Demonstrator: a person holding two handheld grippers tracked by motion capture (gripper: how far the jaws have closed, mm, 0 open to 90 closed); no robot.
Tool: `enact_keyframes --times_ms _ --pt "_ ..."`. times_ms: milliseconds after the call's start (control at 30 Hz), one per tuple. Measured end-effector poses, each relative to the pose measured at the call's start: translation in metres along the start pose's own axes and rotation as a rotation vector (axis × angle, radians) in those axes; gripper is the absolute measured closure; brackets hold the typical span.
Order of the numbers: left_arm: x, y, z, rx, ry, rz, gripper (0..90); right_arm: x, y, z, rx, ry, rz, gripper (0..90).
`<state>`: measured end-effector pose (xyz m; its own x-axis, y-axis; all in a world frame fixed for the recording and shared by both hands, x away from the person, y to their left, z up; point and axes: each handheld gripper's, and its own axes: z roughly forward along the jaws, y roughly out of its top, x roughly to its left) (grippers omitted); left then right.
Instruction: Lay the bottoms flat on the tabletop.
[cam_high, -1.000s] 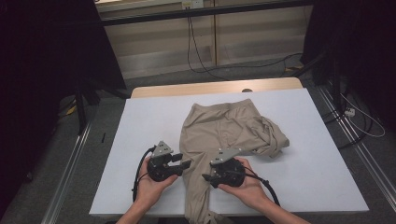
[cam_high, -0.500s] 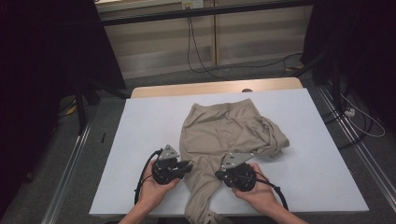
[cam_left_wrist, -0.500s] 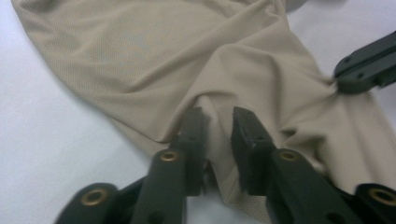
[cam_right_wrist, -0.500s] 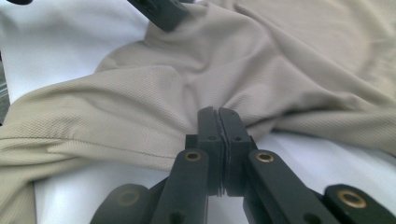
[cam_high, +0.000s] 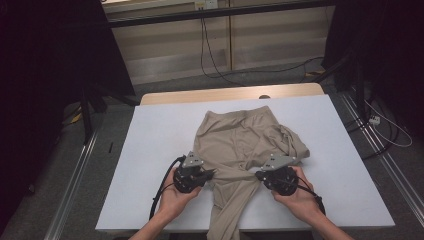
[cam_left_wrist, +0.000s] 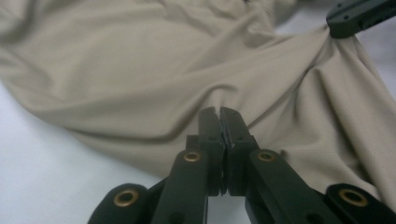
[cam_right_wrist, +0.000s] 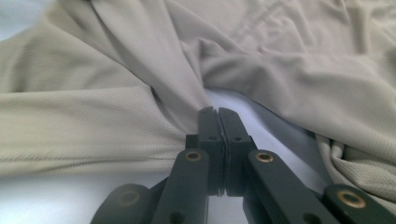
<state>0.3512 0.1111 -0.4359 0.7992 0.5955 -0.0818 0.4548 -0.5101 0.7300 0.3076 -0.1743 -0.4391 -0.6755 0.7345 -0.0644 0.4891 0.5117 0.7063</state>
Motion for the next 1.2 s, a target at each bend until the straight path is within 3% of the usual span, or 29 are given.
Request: enact_keyframes --times_ms 33,100,167,200,267,300,333,367,400,433,533,600,633,667,700,733,767,800,833,867,933,967,1067,1133,1200 --pt "0.001 0.0 0.0 -0.004 0.008 -0.001 88.4 -0.005 -0.002 0.006 0.018 0.008 0.027 87.7" --pt "0.005 -0.002 -0.001 0.0 0.033 -0.018 88.4 -0.006 -0.003 0.008 0.023 0.02 0.033 85.4" --pt "0.01 -0.004 -0.004 -0.013 0.056 -0.053 87.2 -0.005 -0.003 0.009 0.015 0.04 0.051 70.7" --pt "0.012 -0.004 -0.006 -0.029 0.062 -0.063 83.3 -0.002 -0.002 0.008 0.002 0.033 0.054 66.8" --pt "0.011 -0.004 -0.013 -0.057 0.037 -0.049 72.3 0.005 0.002 0.001 -0.038 0.057 0.043 61.0" --pt "0.006 -0.005 -0.019 -0.073 0.015 -0.029 64.4 0.011 0.004 -0.007 -0.074 0.069 0.043 59.4" --pt "0.002 -0.006 -0.023 -0.079 0.003 -0.016 64.4 0.011 0.004 -0.007 -0.074 0.069 0.043 59.4" --pt "-0.011 -0.009 -0.03 -0.08 -0.06 0.02 65.1 0.017 0.005 -0.011 -0.092 0.138 0.034 64.3" --pt "-0.011 -0.009 -0.03 -0.08 -0.06 0.02 67.2 0.017 0.005 -0.011 -0.092 0.138 0.034 64.3" --pt "-0.02 -0.012 -0.03 -0.057 -0.109 0.064 67.2 0.021 0.005 -0.011 -0.089 0.178 0.03 66.0" --pt "-0.039 -0.018 -0.02 0.024 -0.172 0.133 72.4 0.035 0.003 -0.001 -0.034 0.237 -0.009 65.2" --pt "-0.046 -0.022 -0.008 0.066 -0.179 0.161 68.2 0.045 0.001 0.008 0.01 0.266 -0.038 57.8" --pt "-0.048 -0.023 -0.005 0.079 -0.175 0.17 60.1 0.051 0.001 0.013 0.031 0.268 -0.055 51.8" --pt "-0.05 -0.024 -0.001 0.097 -0.155 0.207 60.1 0.051 0.001 0.013 0.031 0.268 -0.055 51.8" --pt "-0.052 -0.024 0.0 0.077 -0.143 0.209 57.3 0.055 0.001 0.015 0.024 0.237 -0.08 46.5" --pt "-0.052 -0.024 0.0 0.084 -0.142 0.203 57.3 0.055 0.001 0.015 0.024 0.237 -0.08 46.5" --pt "-0.052 -0.024 0.001 0.081 -0.14 0.195 61.7 0.055 0.0 0.016 0.013 0.22 -0.084 45.6" --pt "-0.052 -0.024 0.0 0.086 -0.138 0.193 61.7 0.055 0.0 0.016 0.013 0.22 -0.084 45.6" --pt "-0.052 -0.024 -0.002 0.102 -0.144 0.205 69.7 0.056 -0.001 0.016 0.007 0.217 -0.081 46.5" --pt "-0.052 -0.025 -0.002 0.087 -0.133 0.193 81.4 0.056 -0.002 0.015 0.01 0.215 -0.081 51.5" --pt "-0.052 -0.026 -0.004 0.098 -0.129 0.178 89.4 0.055 -0.002 0.013 0.013 0.212 -0.075 70.1" --pt "-0.052 -0.026 -0.007 0.112 -0.125 0.187 89.8 0.054 -0.003 0.011 0.017 0.213 -0.068 85.6" --pt "-0.052 -0.029 -0.016 0.141 -0.126 0.178 90.0 0.05 -0.006 0.006 0.035 0.238 -0.04 88.2" --pt "-0.052 -0.034 -0.023 0.134 -0.139 0.136 90.0 0.05 -0.006 0.004 0.039 0.244 -0.041 88.2" --pt "-0.053 -0.039 -0.032 0.148 -0.14 0.125 90.0 0.05 -0.009 -0.001 0.043 0.271 -0.032 88.2"
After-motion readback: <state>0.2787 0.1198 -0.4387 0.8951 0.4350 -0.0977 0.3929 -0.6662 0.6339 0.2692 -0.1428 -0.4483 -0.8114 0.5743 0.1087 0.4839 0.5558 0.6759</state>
